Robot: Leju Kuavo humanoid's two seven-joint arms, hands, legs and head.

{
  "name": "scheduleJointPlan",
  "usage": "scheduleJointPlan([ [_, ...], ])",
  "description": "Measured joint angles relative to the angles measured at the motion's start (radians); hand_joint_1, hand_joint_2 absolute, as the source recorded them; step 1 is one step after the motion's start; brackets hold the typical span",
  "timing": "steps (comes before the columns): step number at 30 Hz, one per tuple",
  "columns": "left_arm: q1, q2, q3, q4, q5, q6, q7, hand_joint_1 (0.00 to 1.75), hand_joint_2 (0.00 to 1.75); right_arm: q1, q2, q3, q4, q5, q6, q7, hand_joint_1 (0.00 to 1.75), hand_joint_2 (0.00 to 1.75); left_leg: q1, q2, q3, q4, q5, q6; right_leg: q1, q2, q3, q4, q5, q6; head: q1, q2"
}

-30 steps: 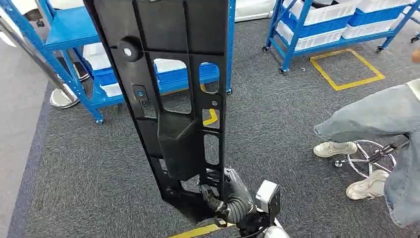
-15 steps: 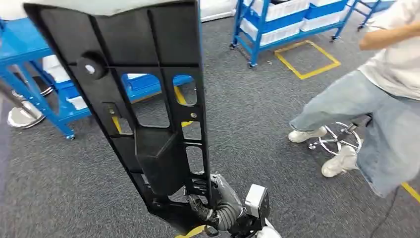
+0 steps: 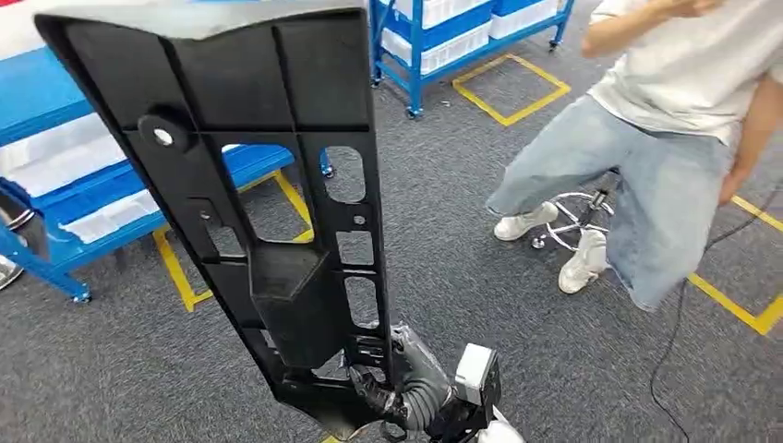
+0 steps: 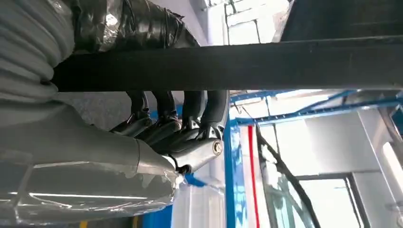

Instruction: Take the parts from the cabinet and place them on the table.

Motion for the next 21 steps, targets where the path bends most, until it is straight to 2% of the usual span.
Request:
scheduleJointPlan([
  [1,0.002,0.000,0.000,0.000,0.000,0.000,0.000,0.00,1.75,0.002,0.000,0.000,0.001,0.000,0.000,0.000,1.75,1.75,0.000,-0.001,-0.018,0.035,-0.001,0.002,0.003,0.012,-0.001,0.001,0.001,-0.002,0.000,0.000],
  [2,0.004,0.000,0.000,0.000,0.000,0.000,0.001,0.00,1.75,0.003,0.000,0.000,0.002,0.000,0.000,0.000,1.75,1.75,0.000,-0.001,-0.014,0.023,0.021,0.006,0.006,0.025,-0.001,0.001,0.002,-0.002,0.000,0.000],
  [3,0.005,0.000,0.000,0.000,0.000,0.000,0.001,0.00,1.75,0.004,0.000,0.000,0.002,0.000,0.000,0.000,1.75,1.75,-0.001,-0.003,0.008,-0.028,0.060,0.012,0.007,0.039,0.000,0.002,0.002,-0.002,0.000,0.000],
  [4,0.005,0.000,0.000,0.000,0.000,0.000,0.001,0.00,1.75,0.003,0.000,0.000,0.002,0.000,0.000,0.000,1.75,1.75,-0.004,-0.013,0.051,-0.121,0.113,0.021,0.009,0.054,0.002,0.003,0.002,-0.002,0.000,0.000],
  [5,0.004,0.000,0.000,0.000,0.000,0.000,0.001,0.00,1.75,0.003,0.001,0.000,0.002,0.000,0.000,0.000,1.75,1.75,-0.009,-0.047,0.093,-0.212,0.158,0.031,0.008,0.064,0.003,0.003,0.003,-0.001,0.000,0.000],
  [6,0.007,0.004,0.000,0.000,0.000,0.000,0.001,0.00,1.75,0.003,0.002,0.000,0.002,0.000,0.000,0.000,1.75,1.75,-0.007,-0.111,0.109,-0.251,0.150,0.043,0.005,0.071,-0.002,0.004,0.006,0.004,0.002,0.000],
  [7,0.006,0.003,0.000,0.000,0.000,0.001,0.001,0.00,1.75,0.001,0.002,0.000,0.002,0.000,0.000,0.000,1.75,1.75,-0.009,-0.112,0.111,-0.270,0.155,0.045,0.002,0.084,-0.008,0.007,0.009,0.010,0.000,0.000],
  [9,0.002,0.003,0.000,0.000,0.000,0.000,0.000,0.00,1.75,0.004,0.003,0.001,0.002,0.000,0.000,0.000,1.75,1.75,-0.016,-0.093,0.113,-0.269,0.154,0.046,-0.008,0.106,-0.016,0.000,0.018,0.025,-0.002,0.000],
  [10,0.002,0.003,0.000,0.000,0.000,0.000,0.000,0.00,1.75,0.004,0.003,0.001,0.002,0.000,0.000,0.000,1.75,1.75,-0.016,-0.080,0.117,-0.280,0.161,0.050,-0.007,0.119,-0.015,-0.007,0.025,0.034,-0.001,0.000],
  [11,0.004,0.002,0.000,0.000,0.000,0.000,0.001,0.00,1.75,0.005,0.003,0.001,0.002,0.000,0.000,0.000,1.75,1.75,-0.001,-0.061,0.128,-0.306,0.176,0.056,-0.002,0.102,-0.015,0.000,0.021,0.034,0.000,0.000],
  [12,0.005,0.002,0.000,0.000,0.000,-0.001,0.000,0.00,1.75,0.007,0.003,0.001,0.002,0.000,0.000,-0.001,1.75,1.75,-0.007,-0.046,0.134,-0.317,0.180,0.060,0.004,0.042,-0.027,0.025,-0.002,0.036,0.001,0.000],
  [13,0.006,0.002,0.000,0.000,0.000,-0.002,0.000,0.00,1.75,0.006,0.003,0.001,0.002,0.000,0.001,-0.002,1.75,1.75,-0.008,-0.031,0.134,-0.317,0.182,0.063,0.003,0.011,-0.056,0.080,-0.041,0.040,0.001,0.000],
  [15,0.008,0.002,0.000,0.000,0.001,-0.003,0.001,0.00,1.75,0.009,0.002,0.002,0.002,0.003,0.003,-0.002,1.75,1.75,-0.011,-0.001,0.132,-0.316,0.181,0.064,-0.002,-0.009,-0.123,0.225,-0.108,0.049,0.001,0.000],
  [16,0.009,0.002,0.000,0.000,0.005,-0.003,0.000,0.00,1.75,0.013,0.002,0.002,0.002,0.003,0.004,-0.002,1.75,1.75,-0.011,0.015,0.131,-0.315,0.180,0.063,-0.005,-0.011,-0.144,0.272,-0.119,0.054,0.002,0.000],
  [17,0.009,0.002,0.000,0.000,0.007,-0.004,0.000,0.00,1.75,0.015,0.002,0.003,0.003,0.003,0.008,0.000,1.75,1.75,-0.011,0.029,0.131,-0.314,0.179,0.062,-0.008,-0.013,-0.141,0.270,-0.105,0.057,0.001,0.000],
  [18,0.008,0.002,0.001,0.000,0.009,-0.007,-0.001,0.00,1.75,0.014,0.002,0.006,0.006,0.003,0.011,0.002,1.75,1.75,-0.010,0.043,0.131,-0.312,0.176,0.060,-0.011,-0.018,-0.115,0.224,-0.075,0.060,0.001,0.000],
  [19,0.008,0.002,0.003,0.000,0.016,-0.010,-0.002,0.00,1.75,0.010,0.003,0.011,0.009,0.002,0.015,0.005,1.75,1.75,-0.009,0.055,0.132,-0.307,0.172,0.056,-0.014,-0.029,-0.066,0.141,-0.035,0.061,0.001,0.000],
  [20,0.008,0.002,0.005,0.000,0.019,-0.015,-0.003,0.00,1.75,0.004,0.007,0.017,0.014,0.000,0.018,0.013,1.75,1.75,-0.008,0.065,0.132,-0.300,0.167,0.050,-0.015,-0.049,-0.013,0.050,-0.001,0.061,0.001,0.000],
  [21,0.008,0.003,0.007,0.000,0.022,-0.019,-0.004,0.00,1.75,-0.005,0.011,0.024,0.018,0.000,0.020,0.017,1.75,1.75,-0.010,0.073,0.130,-0.293,0.160,0.042,-0.010,-0.091,0.012,-0.007,-0.012,0.054,0.002,0.000],
])
